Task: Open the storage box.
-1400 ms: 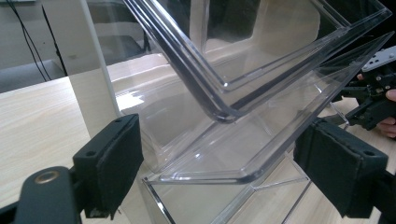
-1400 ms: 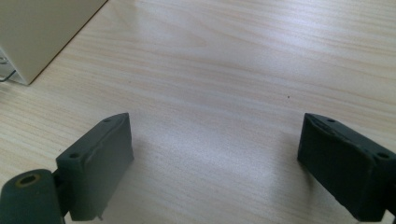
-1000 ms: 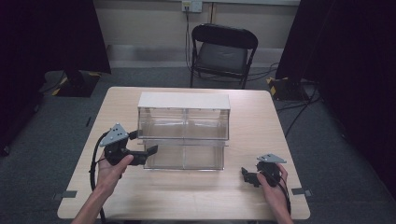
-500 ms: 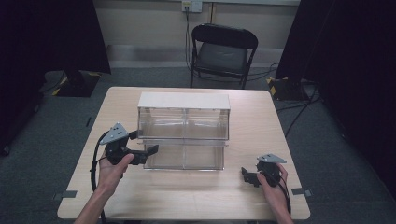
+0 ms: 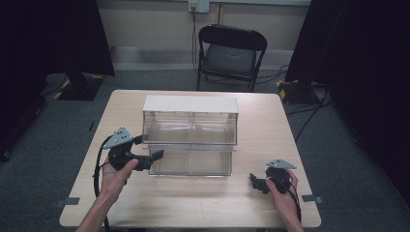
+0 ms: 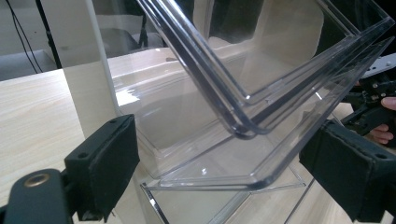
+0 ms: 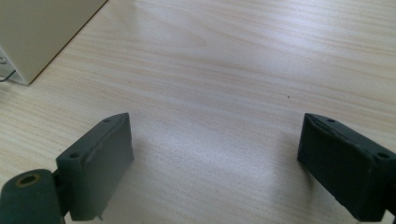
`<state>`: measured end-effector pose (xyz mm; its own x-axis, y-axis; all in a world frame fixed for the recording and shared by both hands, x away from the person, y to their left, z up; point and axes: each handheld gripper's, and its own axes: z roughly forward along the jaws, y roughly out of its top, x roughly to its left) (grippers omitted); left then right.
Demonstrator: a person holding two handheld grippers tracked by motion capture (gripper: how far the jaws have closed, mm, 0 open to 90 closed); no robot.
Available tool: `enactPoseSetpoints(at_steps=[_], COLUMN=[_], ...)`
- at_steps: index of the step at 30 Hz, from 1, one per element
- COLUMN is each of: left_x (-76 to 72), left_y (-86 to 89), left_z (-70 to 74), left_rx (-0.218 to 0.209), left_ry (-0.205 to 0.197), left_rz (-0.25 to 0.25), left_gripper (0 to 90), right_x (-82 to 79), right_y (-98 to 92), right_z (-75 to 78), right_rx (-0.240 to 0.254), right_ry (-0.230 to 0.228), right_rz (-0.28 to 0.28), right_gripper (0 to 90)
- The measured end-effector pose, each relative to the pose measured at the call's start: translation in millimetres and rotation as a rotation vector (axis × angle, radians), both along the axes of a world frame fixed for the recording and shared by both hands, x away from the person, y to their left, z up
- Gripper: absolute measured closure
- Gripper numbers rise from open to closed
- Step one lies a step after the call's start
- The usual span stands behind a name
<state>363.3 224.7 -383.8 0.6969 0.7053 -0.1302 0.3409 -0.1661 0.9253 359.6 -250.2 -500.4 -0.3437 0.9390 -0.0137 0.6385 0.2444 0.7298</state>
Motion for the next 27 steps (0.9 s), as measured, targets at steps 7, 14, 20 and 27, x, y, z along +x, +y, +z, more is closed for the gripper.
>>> enactPoseSetpoints(at_steps=[7, 14, 20, 27], left_x=[0.4, 0.5, 0.7, 0.7], left_y=[0.0, 0.0, 0.1, 0.0], left_z=[0.1, 0.3, 0.4, 0.8], left_rx=[-0.001, 0.001, 0.002, 0.003], left_ry=[0.004, 0.004, 0.004, 0.004], left_rz=[-0.004, -0.005, -0.004, -0.005], left_gripper=[11.7, 11.8, 11.8, 11.8], right_x=[0.0, 0.0, 0.0, 0.0], right_y=[0.0, 0.0, 0.0, -0.1], right_z=[0.0, 0.0, 0.0, 0.1], right_rx=[0.000, 0.000, 0.000, 0.000], right_ry=[0.000, 0.000, 0.000, 0.001], right_rz=[0.000, 0.000, 0.000, 0.001], right_gripper=[9.5, 9.5, 9.5, 9.5])
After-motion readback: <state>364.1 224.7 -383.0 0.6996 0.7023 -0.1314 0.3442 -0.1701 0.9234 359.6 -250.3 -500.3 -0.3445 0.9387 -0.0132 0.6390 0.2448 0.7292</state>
